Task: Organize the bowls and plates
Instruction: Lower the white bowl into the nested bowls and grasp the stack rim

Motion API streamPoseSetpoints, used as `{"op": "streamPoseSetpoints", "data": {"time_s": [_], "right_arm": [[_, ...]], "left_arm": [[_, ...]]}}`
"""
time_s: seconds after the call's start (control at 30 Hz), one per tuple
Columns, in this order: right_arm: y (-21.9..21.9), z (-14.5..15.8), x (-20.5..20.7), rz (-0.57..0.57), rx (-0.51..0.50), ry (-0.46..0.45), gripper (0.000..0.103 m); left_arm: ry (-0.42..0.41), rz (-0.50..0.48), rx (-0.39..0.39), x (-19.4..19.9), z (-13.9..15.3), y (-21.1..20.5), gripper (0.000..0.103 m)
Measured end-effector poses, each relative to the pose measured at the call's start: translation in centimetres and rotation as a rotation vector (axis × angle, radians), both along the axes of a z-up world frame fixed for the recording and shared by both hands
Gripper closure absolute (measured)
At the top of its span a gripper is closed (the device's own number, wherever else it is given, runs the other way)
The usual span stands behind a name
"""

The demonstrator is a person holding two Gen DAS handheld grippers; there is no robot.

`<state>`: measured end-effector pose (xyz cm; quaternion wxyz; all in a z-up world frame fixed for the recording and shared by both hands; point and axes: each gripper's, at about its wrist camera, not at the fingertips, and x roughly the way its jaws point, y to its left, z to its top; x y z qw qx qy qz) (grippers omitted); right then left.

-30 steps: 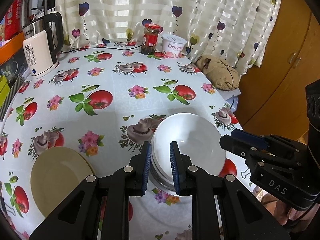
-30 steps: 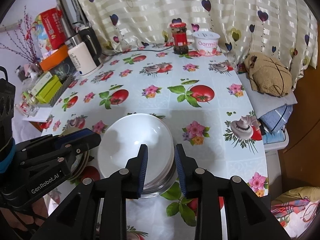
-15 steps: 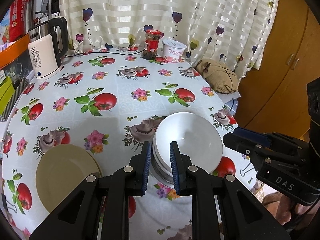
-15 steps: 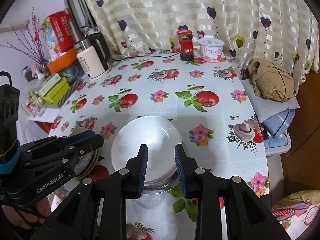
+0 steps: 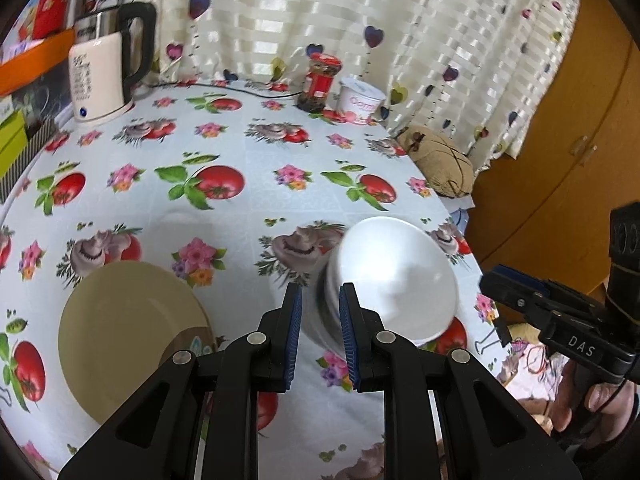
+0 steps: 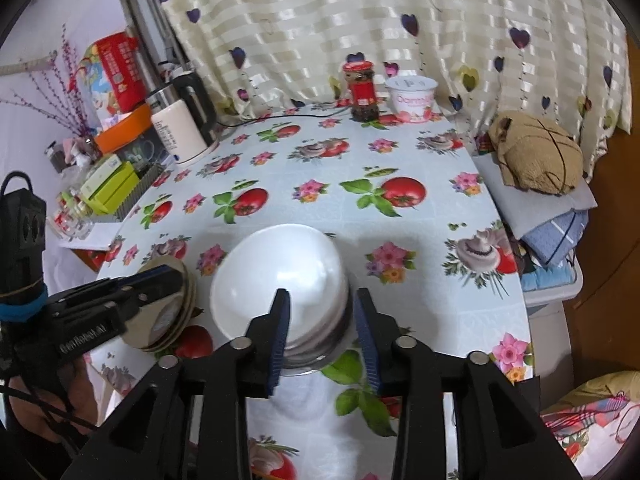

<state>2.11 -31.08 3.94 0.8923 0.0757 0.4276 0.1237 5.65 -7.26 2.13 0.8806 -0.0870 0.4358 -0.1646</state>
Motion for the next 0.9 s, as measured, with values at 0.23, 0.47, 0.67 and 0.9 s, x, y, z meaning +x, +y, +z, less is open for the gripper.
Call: {"op": "streamPoseSetpoints", "data": {"time_s": [0.23,0.47,0.67,0.9], "right_arm": [[-1.9,-1.6,0.4,-0.034,0.033,0.035,0.067],[-2.5,-3.5,0.9,-0.037,0.076,0.083,0.069],[-3.0,-5.1,1.5,-0.055,0.101,0.128,0.077],[-2.1,-6.8,2.3,-0.027,0.112,0.177,0.081]], "left_arm": [[0.065,0.010,-0.053,1.0,-1.8,1.1,0.083],[0.121,-0.005,-0.081,1.7,-3.3,1.3,0.083],[0.164,-0.021,-0.081,2.4,-4.5,0.8,0.083],[0.200,-0.035,-0.114,3.1,-5.3,0.6,0.083]]}}
